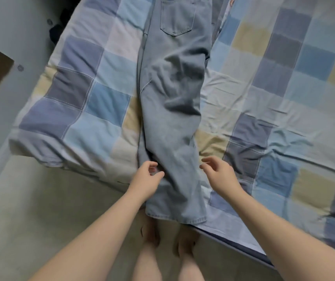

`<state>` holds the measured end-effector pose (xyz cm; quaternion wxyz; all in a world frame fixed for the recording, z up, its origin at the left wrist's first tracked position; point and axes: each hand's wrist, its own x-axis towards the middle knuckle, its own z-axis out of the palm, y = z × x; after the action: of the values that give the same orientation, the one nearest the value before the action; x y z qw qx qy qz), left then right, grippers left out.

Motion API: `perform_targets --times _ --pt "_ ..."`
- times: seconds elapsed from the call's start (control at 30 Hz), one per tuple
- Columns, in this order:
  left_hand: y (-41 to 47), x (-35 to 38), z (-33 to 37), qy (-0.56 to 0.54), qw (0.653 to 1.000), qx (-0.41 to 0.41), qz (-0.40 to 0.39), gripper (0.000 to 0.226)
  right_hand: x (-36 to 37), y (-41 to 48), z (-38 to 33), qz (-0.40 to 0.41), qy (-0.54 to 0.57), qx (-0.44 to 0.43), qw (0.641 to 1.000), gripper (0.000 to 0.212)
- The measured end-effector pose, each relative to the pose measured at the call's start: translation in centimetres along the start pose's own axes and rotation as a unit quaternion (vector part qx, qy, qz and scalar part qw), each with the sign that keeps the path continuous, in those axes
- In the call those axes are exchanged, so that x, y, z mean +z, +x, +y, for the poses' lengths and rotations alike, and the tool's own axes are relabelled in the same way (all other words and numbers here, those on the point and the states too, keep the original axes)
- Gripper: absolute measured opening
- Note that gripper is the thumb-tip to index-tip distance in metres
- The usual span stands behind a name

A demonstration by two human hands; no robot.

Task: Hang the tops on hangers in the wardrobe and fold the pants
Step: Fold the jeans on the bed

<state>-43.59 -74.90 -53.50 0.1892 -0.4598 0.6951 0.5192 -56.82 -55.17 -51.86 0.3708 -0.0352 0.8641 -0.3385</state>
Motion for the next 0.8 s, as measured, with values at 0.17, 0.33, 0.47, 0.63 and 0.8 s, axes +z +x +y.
perform_targets --times 0.17,0.33,0.47,0.63,0.8 --pt "-0.1 2.5 -6.9 0.042 0.998 -0.034 0.041 0.04 5.8 -0.8 6.9 -0.04 0.006 0.07 0.997 0.033" --pt "0.7 5.4 -11.2 0.066 0.995 -0.067 0.038 0.037 9.5 -0.3 11.4 -0.08 0.045 0.136 0.986 0.069" --pt "0.6 7.1 -13.6 0.07 0.995 -0.061 0.047 0.019 10.9 0.4 13.6 -0.105 0.07 0.149 0.981 0.071" --pt "-1.0 6.0 -16.3 0.051 0.99 -0.077 0.11 0.011 11.9 0.3 13.9 -0.121 0.065 0.137 0.981 0.063" --pt "1.1 4.7 -16.6 0.156 0.974 -0.114 0.122 0.018 12.5 0.9 13.4 -0.071 0.039 0.125 0.989 0.089"
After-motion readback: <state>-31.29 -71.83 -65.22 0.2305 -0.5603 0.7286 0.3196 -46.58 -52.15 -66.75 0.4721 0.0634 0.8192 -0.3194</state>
